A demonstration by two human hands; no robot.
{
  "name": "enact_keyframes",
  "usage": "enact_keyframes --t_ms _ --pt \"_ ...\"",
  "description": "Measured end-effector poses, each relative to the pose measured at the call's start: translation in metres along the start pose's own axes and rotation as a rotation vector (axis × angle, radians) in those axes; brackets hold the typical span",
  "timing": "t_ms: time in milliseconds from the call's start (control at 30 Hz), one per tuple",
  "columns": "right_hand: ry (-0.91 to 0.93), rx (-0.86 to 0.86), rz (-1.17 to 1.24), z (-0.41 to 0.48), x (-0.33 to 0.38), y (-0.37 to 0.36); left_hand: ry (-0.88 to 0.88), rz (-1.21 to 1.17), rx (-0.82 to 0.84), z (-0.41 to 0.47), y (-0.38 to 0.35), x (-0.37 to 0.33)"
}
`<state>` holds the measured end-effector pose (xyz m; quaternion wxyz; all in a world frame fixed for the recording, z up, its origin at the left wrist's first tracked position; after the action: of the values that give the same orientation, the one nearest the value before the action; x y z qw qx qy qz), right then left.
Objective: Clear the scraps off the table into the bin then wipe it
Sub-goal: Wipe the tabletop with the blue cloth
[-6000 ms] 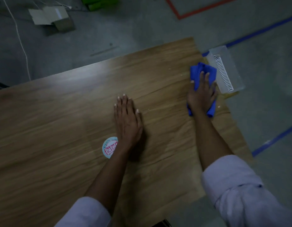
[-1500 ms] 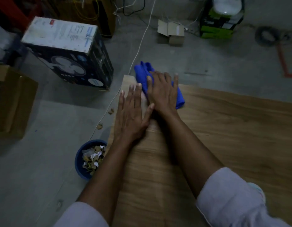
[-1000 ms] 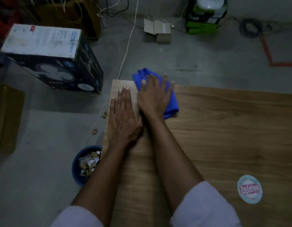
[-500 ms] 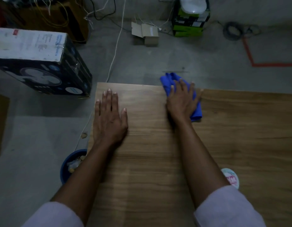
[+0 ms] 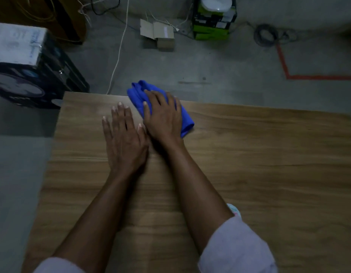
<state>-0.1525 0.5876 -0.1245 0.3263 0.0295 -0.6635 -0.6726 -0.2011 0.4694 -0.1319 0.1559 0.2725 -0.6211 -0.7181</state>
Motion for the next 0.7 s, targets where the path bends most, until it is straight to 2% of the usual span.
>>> enact_keyframes --t_ms 100,267,433,567,700 --pt "0.057 -0.004 -0.013 0.005 -0.049 0.019 -0.053 -0.006 0.009 0.000 -0.013 -0.055" --pt "-0.057 -0.069 -0.092 0.009 -0.162 0.064 -0.153 -0.082 0.015 0.008 -0.035 -0.155" --pt "-0.275 0.028 -0.199 0.015 -0.287 0.111 -0.233 -0.160 0.078 0.011 -0.052 -0.248" --pt "-0.583 0.002 -0.261 0.018 -0.385 0.156 -0.272 -0.170 0.139 0.009 -0.062 -0.284" --pt "-0.761 -0.027 -0.233 0.021 -0.401 0.167 -0.283 -0.169 0.144 0.007 -0.065 -0.299"
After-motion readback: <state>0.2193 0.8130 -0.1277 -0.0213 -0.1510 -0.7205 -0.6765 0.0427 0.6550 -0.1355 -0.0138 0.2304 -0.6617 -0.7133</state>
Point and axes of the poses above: each hand's wrist, its own z-axis towards the middle knuckle, its own y-axis out of the back of the hand, x = y × z, the point moved 6 cm from there along z, towards the middle knuckle, and after that the axes turned 6 degrees about -y, right-handed, at the moved point
